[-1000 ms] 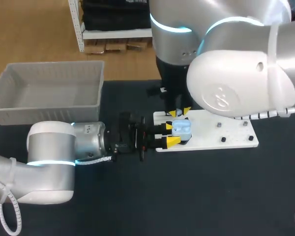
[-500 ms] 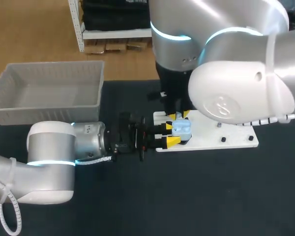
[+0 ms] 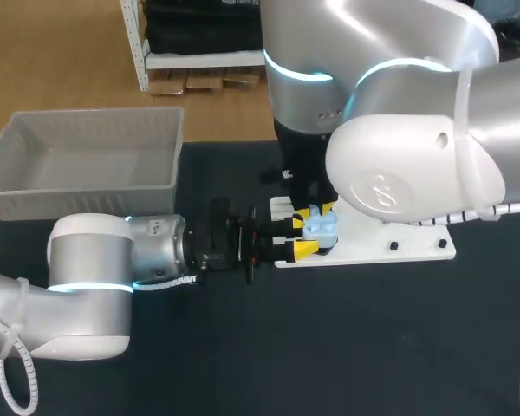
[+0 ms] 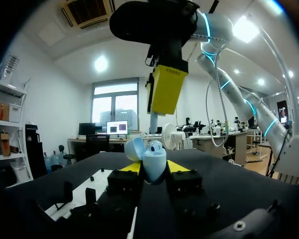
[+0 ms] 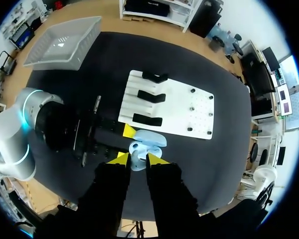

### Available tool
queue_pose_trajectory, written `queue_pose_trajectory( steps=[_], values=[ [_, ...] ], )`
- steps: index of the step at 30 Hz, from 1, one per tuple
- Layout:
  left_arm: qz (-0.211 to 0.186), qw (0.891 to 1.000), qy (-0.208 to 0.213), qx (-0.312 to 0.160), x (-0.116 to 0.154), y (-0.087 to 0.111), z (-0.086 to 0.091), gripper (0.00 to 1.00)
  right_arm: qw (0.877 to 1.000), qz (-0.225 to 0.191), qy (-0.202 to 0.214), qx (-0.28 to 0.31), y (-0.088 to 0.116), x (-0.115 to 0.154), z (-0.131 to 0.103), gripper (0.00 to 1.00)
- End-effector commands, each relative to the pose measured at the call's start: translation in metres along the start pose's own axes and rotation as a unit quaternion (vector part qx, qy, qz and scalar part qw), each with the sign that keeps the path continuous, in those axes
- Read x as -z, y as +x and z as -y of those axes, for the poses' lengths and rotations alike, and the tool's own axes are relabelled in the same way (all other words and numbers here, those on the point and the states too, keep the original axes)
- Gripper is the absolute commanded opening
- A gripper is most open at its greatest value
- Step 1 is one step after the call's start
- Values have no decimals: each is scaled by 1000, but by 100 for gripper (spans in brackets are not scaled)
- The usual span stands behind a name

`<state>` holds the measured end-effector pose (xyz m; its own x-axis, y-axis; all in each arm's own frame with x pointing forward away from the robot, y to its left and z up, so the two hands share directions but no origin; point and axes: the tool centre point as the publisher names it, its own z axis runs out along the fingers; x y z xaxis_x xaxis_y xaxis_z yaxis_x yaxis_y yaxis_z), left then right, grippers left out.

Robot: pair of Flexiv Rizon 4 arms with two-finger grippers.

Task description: Pick up each earbud case from the left stands, insert the matching earbuds, close the lid, and place the case in the box.

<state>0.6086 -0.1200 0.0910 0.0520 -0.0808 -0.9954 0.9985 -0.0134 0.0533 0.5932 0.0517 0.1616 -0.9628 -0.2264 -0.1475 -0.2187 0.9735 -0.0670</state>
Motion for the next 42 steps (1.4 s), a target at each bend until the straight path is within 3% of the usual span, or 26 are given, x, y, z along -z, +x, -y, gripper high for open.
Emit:
queue_pose_trajectory(
  steps=[1, 42],
  values=[
    [1, 1000, -2, -1, 0, 0, 1, 0, 1000, -3, -1, -1, -1, -2, -1, 0],
    [1, 1000, -2, -1, 0, 0, 1, 0, 1000, -16, 0, -8, 0, -17, 1, 0]
  ],
)
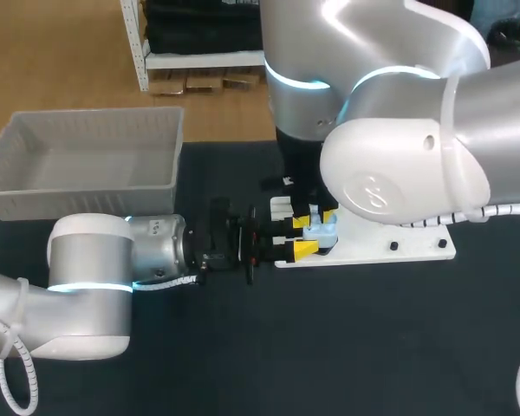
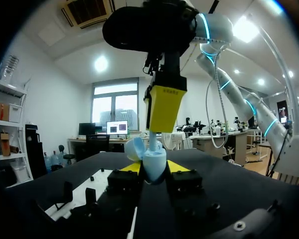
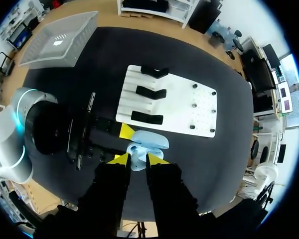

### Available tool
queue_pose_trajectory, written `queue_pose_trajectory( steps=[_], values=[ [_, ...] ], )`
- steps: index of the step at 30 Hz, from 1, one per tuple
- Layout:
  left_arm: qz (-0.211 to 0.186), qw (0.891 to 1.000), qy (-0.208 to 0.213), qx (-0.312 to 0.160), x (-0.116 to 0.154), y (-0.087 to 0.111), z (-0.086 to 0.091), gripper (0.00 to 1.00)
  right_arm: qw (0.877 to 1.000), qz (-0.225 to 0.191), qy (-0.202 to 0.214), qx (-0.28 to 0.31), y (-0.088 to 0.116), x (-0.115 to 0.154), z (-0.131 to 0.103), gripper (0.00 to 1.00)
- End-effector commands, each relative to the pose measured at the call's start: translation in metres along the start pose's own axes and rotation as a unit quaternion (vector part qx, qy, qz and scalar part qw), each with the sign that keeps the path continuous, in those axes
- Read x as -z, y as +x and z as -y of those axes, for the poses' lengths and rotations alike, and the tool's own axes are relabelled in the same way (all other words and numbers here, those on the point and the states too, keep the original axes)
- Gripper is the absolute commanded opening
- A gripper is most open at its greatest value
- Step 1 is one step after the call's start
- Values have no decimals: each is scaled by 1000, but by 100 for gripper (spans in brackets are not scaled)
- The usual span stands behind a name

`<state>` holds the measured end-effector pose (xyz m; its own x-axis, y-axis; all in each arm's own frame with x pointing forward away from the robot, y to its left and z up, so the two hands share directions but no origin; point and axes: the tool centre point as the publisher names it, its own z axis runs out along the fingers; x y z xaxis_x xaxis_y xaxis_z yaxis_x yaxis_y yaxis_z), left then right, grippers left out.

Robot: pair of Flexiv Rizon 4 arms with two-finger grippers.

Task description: Pick up each earbud case from the left stands, insert the matching earbuds, close the lid, and place the case in the box.

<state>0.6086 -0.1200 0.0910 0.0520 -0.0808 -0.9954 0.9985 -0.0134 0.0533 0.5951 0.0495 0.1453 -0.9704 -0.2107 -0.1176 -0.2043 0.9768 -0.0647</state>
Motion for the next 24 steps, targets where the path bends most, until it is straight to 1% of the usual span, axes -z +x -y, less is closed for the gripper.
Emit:
queue_pose_trajectory(
  steps=[1, 24],
  values=[
    [1, 1000, -2, -1, 0, 0, 1, 0, 1000, -1, 0, -1, -1, -1, 0, 0],
    [1, 1000, -2, -1, 0, 0, 1, 0, 1000, 1, 3, 2, -1, 2, -3, 0]
  ],
)
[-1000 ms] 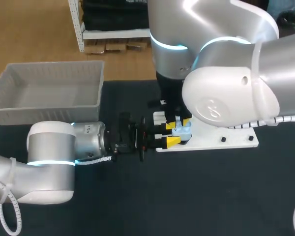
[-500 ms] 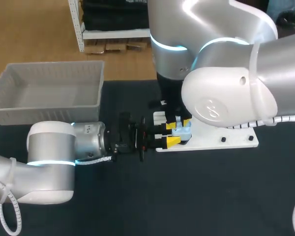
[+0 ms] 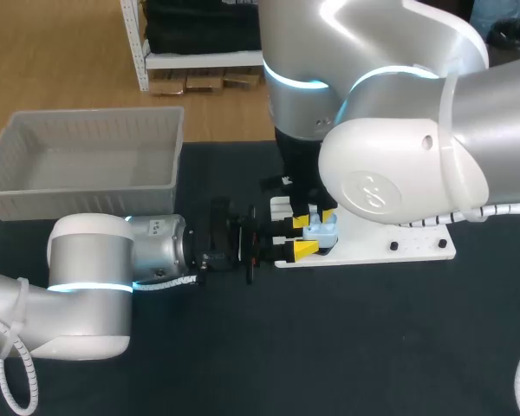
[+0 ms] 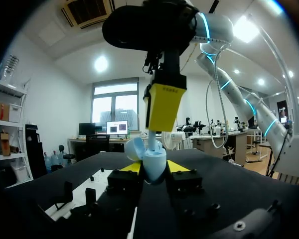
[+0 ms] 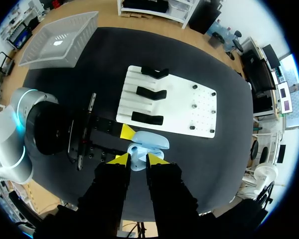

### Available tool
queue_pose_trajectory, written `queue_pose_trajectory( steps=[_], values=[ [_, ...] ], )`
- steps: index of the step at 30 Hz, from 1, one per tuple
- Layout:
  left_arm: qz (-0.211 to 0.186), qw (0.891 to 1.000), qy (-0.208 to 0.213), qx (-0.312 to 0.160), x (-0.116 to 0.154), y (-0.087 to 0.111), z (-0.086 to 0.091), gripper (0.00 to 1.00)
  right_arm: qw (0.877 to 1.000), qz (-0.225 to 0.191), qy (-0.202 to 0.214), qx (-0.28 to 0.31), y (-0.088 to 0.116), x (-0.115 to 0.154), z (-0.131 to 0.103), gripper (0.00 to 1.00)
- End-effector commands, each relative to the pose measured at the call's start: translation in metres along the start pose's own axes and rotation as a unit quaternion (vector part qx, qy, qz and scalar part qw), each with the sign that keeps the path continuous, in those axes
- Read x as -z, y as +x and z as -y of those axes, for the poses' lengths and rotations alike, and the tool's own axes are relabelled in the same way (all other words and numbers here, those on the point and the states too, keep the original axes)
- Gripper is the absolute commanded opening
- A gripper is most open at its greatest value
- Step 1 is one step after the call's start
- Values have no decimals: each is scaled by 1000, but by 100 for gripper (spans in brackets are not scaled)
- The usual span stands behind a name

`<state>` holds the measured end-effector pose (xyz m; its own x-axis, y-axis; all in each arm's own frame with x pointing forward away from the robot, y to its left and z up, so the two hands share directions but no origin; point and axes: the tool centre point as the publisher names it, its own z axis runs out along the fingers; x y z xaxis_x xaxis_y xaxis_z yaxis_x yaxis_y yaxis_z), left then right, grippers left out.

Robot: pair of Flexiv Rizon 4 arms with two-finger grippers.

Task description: Pick up each earbud case from the left stands, insert the matching earbuds, close the lid, and place the case in the box.

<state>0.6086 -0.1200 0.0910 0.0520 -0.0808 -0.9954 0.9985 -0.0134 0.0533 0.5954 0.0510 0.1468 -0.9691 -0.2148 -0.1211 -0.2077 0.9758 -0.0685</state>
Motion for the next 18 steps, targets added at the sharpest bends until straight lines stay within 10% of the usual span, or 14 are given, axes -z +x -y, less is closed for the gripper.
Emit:
queue_pose_trajectory(
  steps=[1, 18],
  values=[
    [1, 1000, -2, -1, 0, 0, 1, 0, 1000, 0, 2, 1, 0, 1, -2, 0],
    [1, 1000, -2, -1, 0, 0, 1, 0, 1000, -5, 0, 2, -2, -3, -3, 0]
  ],
)
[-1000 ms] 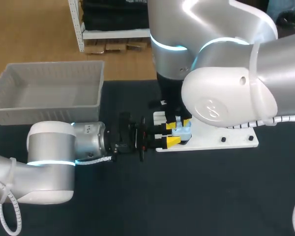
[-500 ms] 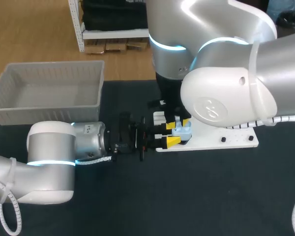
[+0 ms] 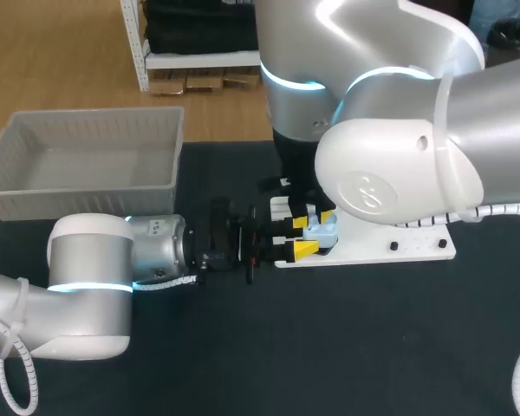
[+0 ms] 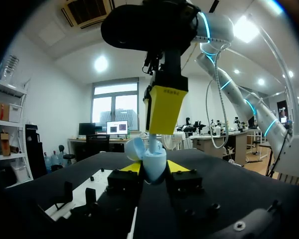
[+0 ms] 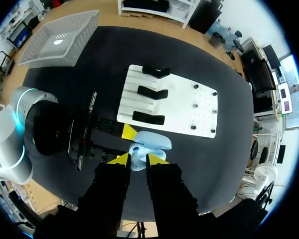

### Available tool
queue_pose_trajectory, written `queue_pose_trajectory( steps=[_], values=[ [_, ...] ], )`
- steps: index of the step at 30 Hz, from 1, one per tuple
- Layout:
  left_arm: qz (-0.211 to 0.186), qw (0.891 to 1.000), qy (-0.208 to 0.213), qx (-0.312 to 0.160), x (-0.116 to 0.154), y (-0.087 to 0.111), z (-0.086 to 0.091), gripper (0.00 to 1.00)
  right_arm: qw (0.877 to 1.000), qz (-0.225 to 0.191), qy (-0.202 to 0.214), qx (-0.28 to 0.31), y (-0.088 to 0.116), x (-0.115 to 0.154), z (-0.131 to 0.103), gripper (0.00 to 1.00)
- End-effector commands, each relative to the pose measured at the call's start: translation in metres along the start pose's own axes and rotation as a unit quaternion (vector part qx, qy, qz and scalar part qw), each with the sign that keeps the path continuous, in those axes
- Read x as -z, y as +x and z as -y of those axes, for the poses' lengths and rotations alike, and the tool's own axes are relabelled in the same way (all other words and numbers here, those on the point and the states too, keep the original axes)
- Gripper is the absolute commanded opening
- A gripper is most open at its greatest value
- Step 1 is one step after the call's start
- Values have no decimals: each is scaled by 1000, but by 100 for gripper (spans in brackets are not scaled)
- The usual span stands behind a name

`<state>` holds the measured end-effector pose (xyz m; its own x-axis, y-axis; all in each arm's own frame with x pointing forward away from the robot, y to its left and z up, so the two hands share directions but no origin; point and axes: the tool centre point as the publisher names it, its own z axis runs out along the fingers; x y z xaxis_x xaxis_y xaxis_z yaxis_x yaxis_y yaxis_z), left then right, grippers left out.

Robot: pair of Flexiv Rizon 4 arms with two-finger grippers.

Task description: Pick up each earbud case from the left stands, insert the matching earbuds, close the lid, and place the case in the box.

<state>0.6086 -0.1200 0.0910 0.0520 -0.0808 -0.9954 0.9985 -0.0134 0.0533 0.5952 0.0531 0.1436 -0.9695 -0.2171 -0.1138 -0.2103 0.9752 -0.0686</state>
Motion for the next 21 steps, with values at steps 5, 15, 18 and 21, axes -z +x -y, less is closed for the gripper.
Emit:
queue_pose_trajectory(
  steps=[5, 15, 18, 21],
  values=[
    [1, 1000, -2, -1, 0, 0, 1, 0, 1000, -3, -1, -1, -2, -2, -1, 0],
    [1, 1000, -2, -1, 0, 0, 1, 0, 1000, -7, 0, -1, -2, -5, 0, 0],
    [1, 1000, -2, -1, 0, 0, 1, 0, 1000, -8, 0, -2, -2, -6, 0, 0],
    [1, 1000, -2, -1, 0, 0, 1, 0, 1000, -9, -1, -2, -1, -7, 0, 0]
  ],
)
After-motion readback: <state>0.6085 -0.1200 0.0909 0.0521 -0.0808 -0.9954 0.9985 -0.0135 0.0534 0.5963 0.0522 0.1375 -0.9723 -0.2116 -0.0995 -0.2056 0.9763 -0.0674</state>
